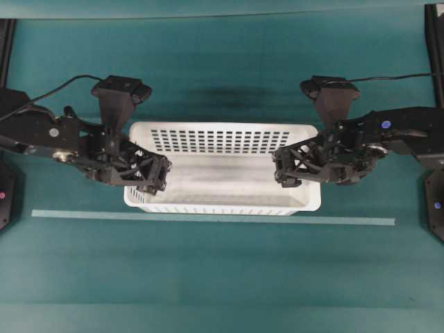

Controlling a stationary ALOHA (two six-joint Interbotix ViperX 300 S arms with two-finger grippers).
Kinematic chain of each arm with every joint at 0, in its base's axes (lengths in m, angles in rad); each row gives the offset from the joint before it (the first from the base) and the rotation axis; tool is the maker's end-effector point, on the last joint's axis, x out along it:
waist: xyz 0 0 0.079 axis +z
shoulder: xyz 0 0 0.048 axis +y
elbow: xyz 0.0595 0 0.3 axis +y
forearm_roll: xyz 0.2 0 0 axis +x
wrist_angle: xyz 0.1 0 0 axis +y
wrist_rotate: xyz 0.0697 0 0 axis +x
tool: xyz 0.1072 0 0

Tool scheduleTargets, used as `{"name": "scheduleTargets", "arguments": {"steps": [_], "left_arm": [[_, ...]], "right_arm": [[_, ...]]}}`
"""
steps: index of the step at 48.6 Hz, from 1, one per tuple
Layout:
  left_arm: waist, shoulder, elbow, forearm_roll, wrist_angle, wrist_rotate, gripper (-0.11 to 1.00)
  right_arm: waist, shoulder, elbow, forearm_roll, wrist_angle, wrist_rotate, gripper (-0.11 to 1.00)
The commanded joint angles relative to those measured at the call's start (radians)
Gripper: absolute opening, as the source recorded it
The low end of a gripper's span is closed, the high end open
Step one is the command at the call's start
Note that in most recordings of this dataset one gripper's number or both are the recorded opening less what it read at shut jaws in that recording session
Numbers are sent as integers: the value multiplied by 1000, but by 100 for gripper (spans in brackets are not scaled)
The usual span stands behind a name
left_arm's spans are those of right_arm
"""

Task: Lift the white basket with both hands.

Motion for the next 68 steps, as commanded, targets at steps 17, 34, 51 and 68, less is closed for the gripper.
{"name": "scheduleTargets", "arguments": {"steps": [17,34,51,68], "left_arm": [[5,-100,-12,2,66,3,91],[14,-288,-34,3,167,14,91],[6,-489,5,3,51,130,90],[-43,-635,44,3,-112,336,90]], "right_arm": [[-26,-166,-26,5,129,8,97],[-41,-347,-58,-3,192,-12,97],[12,-502,-18,-57,-55,-244,97],[74,-584,15,-64,-247,-497,96]]}}
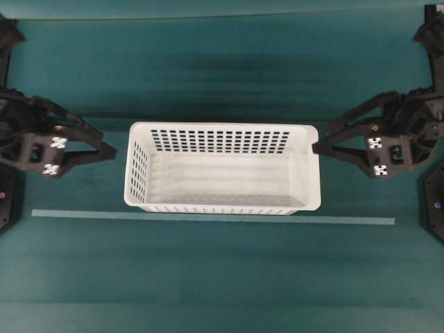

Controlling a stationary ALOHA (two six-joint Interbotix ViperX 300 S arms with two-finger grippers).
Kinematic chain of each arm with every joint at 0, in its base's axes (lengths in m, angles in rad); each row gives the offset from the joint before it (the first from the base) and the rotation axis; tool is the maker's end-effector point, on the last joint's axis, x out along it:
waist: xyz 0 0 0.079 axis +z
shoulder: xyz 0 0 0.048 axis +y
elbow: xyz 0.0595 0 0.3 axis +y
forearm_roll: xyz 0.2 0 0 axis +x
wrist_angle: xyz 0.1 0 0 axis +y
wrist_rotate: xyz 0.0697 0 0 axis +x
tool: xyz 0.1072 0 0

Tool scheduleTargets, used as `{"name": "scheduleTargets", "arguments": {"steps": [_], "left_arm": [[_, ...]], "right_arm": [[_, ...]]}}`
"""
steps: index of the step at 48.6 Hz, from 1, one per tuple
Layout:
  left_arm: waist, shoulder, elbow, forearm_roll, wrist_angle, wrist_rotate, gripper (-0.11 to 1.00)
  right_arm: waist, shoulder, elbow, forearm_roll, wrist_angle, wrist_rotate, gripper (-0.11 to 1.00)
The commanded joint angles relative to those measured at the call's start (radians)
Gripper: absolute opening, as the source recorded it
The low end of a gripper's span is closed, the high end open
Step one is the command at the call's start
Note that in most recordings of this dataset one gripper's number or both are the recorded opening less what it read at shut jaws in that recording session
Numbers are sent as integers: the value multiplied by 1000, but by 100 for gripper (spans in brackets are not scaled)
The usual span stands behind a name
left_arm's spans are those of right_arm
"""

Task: Lift the white basket with both hands.

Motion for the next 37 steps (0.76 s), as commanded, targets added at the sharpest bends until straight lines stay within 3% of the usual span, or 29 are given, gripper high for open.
{"name": "scheduleTargets", "arguments": {"steps": [1,13,24,31,37], "left_arm": [[-6,-23,-3,3,-57,41,90],[-48,-89,6,3,-193,238,90],[-74,-129,8,3,-201,383,90],[-84,-173,9,3,-215,439,90],[-84,-221,9,3,-222,488,90]], "right_arm": [[14,-3,-5,-9,-86,-55,96],[40,-55,12,-31,-252,-247,95],[55,-138,26,-48,-275,-422,95],[63,-213,34,-48,-268,-494,95],[64,-262,54,-48,-267,-511,95]]}}
